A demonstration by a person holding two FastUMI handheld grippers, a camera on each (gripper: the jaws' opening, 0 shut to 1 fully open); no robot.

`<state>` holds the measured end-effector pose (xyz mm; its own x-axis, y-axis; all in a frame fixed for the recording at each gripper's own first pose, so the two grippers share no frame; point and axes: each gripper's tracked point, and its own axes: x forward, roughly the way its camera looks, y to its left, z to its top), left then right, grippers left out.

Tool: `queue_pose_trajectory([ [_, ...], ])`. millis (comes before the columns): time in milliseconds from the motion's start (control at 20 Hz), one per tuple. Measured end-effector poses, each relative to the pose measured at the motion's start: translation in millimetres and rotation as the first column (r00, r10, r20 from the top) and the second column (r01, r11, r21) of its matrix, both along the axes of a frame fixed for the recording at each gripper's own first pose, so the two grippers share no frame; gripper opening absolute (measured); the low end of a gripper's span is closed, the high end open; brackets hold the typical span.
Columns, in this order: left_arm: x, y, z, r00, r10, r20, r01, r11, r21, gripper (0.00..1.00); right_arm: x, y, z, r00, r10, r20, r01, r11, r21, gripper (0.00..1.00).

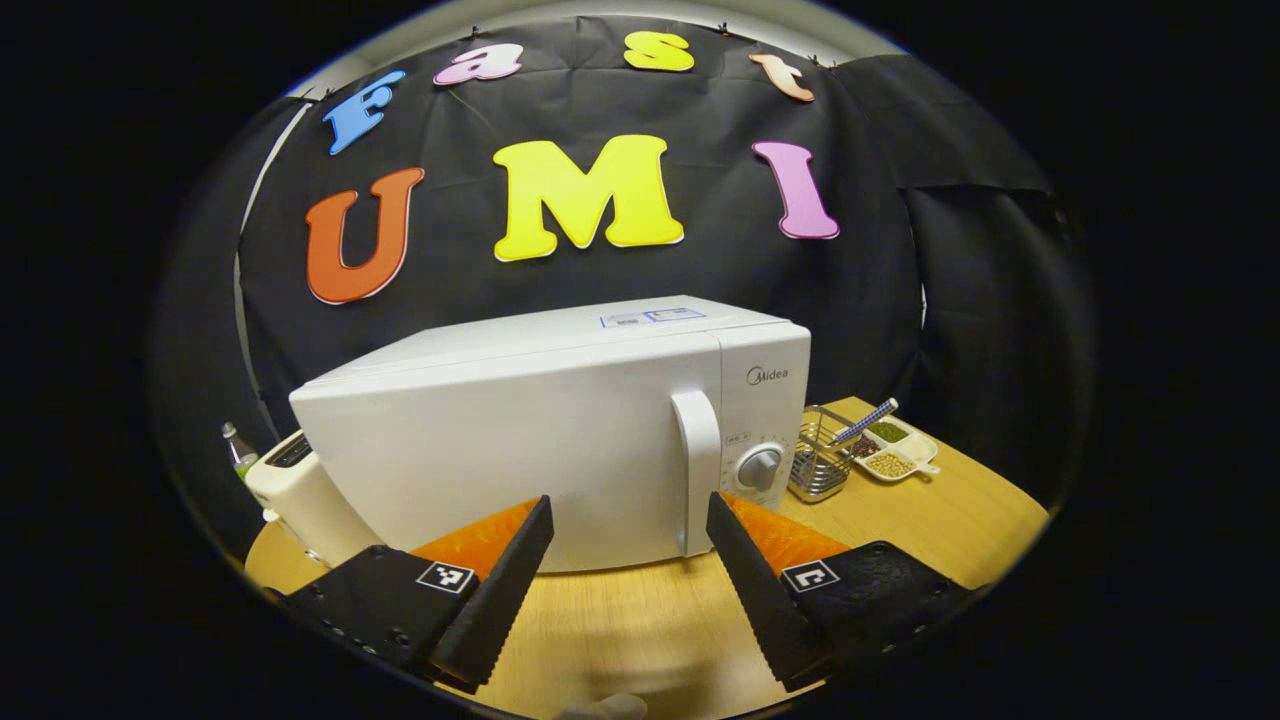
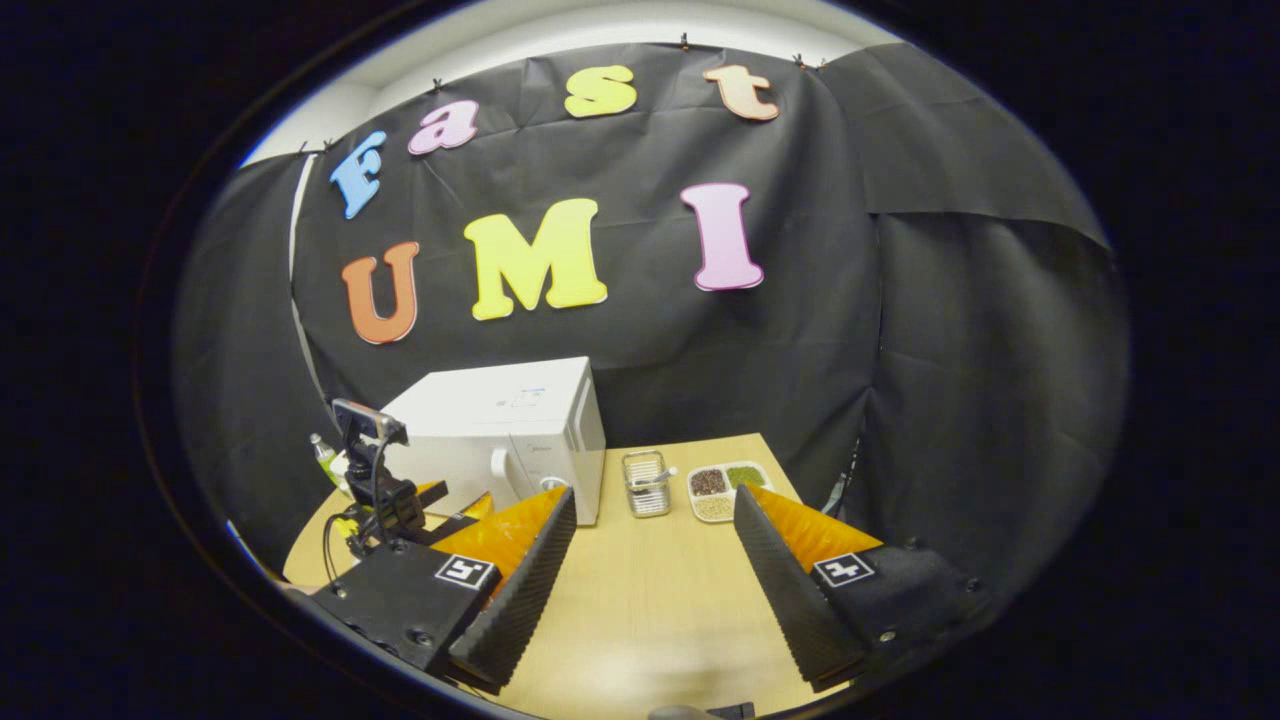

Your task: Open the microwave oven with the left hand, put the food in, and close the microwave oven.

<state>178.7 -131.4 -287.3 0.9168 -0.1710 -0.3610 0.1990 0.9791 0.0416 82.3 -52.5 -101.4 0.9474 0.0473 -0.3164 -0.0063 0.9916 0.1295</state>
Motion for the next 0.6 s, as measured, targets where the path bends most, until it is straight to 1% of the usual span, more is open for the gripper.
queue_pose_trajectory([
  [100,-16,-1,7,1.0,-0.011,-0.01,0.011,1.0,-0.015,0.95,-7,5,6,1.0,0.006,0.018,-0.006,1.0,-0.021,1.0],
  [150,-24,0,14,1.0,-0.016,-0.009,0.016,1.0,-0.025,0.96,-12,11,8,1.0,0.012,0.025,-0.011,1.0,-0.017,0.92],
  [200,-34,1,28,1.0,-0.022,0.007,0.022,0.999,-0.028,0.96,-16,16,12,0.999,0.015,0.032,-0.014,1.0,-0.01,1.0],
  [250,-45,4,45,0.999,-0.027,0.021,0.028,0.999,-0.032,0.96,-19,21,14,0.999,0.018,0.039,-0.018,1.0,-0.002,1.0],
  [300,-56,7,63,0.999,-0.031,0.036,0.033,0.998,-0.046,0.96,-22,29,18,0.998,0.03,0.046,-0.03,1.0,0.005,0.92],
  [350,-67,14,83,0.998,-0.03,0.056,0.033,0.997,-0.063,0.96,-27,37,22,0.998,0.04,0.054,-0.04,0.999,0.012,1.0],
  [400,-78,22,103,0.997,-0.026,0.072,0.031,0.996,-0.083,0.96,-30,44,28,0.996,0.049,0.071,-0.05,0.999,0.015,0.92],
  [450,-89,36,125,0.995,0.0,0.098,0.009,0.996,-0.093,0.96,-34,49,34,0.995,0.055,0.084,-0.057,0.998,0.017,1.0],
  [500,-97,49,147,0.991,0.018,0.134,-0.004,0.995,-0.1,0.96,-38,55,41,0.993,0.063,0.099,-0.065,0.998,0.023,0.92],
  [600,-118,74,176,0.989,0.04,0.144,-0.023,0.993,-0.116,0.96,-47,68,59,0.988,0.077,0.137,-0.083,0.996,0.039,0.92],
])
